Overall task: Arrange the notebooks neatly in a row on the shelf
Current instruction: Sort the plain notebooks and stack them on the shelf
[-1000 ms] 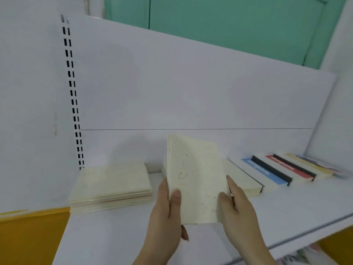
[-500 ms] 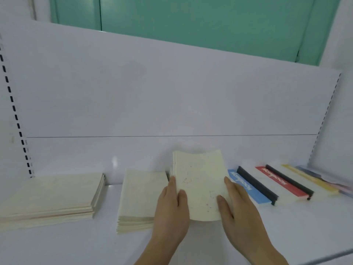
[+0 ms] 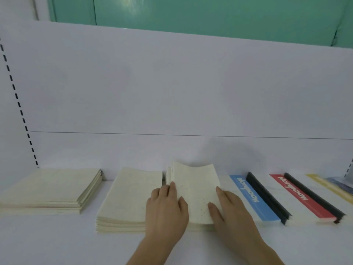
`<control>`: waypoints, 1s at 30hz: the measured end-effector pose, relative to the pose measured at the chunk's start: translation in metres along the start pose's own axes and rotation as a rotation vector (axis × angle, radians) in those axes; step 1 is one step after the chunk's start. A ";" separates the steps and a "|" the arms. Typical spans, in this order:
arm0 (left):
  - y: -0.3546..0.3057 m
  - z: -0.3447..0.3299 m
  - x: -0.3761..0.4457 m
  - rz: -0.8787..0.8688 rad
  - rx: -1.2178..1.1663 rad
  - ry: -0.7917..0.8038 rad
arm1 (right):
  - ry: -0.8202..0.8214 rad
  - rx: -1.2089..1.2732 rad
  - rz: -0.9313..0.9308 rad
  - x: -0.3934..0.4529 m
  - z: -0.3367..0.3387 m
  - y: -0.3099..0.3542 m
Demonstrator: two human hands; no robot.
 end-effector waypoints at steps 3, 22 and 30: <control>-0.001 -0.001 0.002 -0.018 0.032 0.031 | 0.013 -0.045 0.023 0.004 -0.004 0.000; 0.010 0.004 0.013 -0.031 -0.172 0.135 | 0.076 -0.178 0.105 0.014 -0.017 0.002; 0.009 -0.005 0.013 -0.110 -0.018 0.070 | 0.050 -0.196 0.101 0.014 -0.018 0.000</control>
Point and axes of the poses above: each hand's wrist, its own x-axis towards the middle knuckle, its own z-axis out of the back of the hand, y = z × x, the point moved 5 cm from there along x, towards the middle knuckle, and after that the axes turned 10 degrees about -y, right-handed, at the moved point
